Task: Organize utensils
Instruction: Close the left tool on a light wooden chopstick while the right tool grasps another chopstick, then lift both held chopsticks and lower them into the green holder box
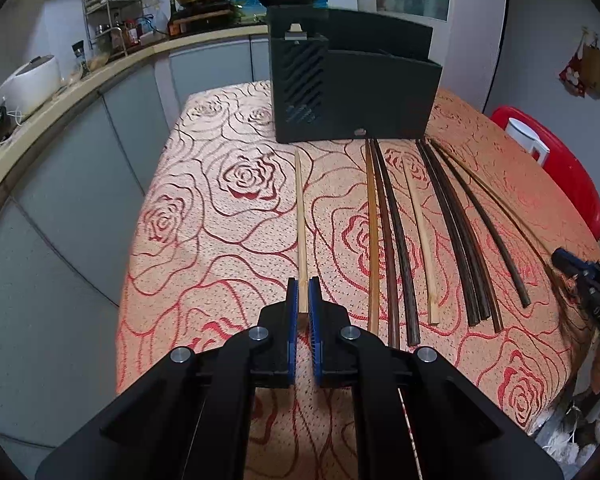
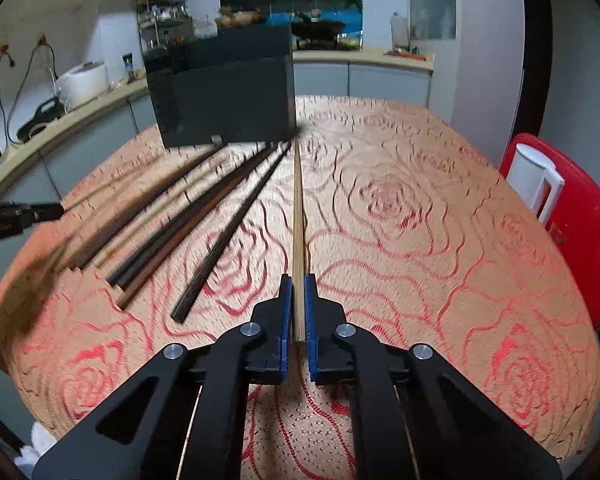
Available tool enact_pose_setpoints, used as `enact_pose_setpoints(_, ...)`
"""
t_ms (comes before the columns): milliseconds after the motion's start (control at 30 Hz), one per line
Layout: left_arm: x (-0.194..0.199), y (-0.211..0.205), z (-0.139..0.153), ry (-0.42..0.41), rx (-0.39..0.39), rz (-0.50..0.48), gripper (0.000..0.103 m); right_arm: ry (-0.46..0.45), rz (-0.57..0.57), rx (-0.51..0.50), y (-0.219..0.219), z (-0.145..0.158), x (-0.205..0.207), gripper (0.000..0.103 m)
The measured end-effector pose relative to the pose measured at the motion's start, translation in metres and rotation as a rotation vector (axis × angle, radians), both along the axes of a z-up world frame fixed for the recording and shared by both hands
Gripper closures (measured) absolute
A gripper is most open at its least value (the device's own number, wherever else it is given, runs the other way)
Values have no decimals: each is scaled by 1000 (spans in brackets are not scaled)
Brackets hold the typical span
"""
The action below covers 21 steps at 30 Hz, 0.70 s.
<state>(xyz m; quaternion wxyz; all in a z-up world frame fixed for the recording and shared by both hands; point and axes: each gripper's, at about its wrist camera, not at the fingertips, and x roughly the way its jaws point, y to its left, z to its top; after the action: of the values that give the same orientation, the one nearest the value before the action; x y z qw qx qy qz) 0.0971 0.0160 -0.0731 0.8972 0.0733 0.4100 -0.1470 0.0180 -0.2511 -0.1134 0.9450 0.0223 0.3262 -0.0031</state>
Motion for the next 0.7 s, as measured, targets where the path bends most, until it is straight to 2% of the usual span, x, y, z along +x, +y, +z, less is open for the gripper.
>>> enact_pose_setpoints(367, -24, 11, 47, -125, -15, 20, 98, -188, 13, 20, -13, 67, -22, 96)
enact_pose_setpoints(700, -16, 16, 97, -232, -56, 18, 98, -279, 53, 80, -31, 124, 0, 96)
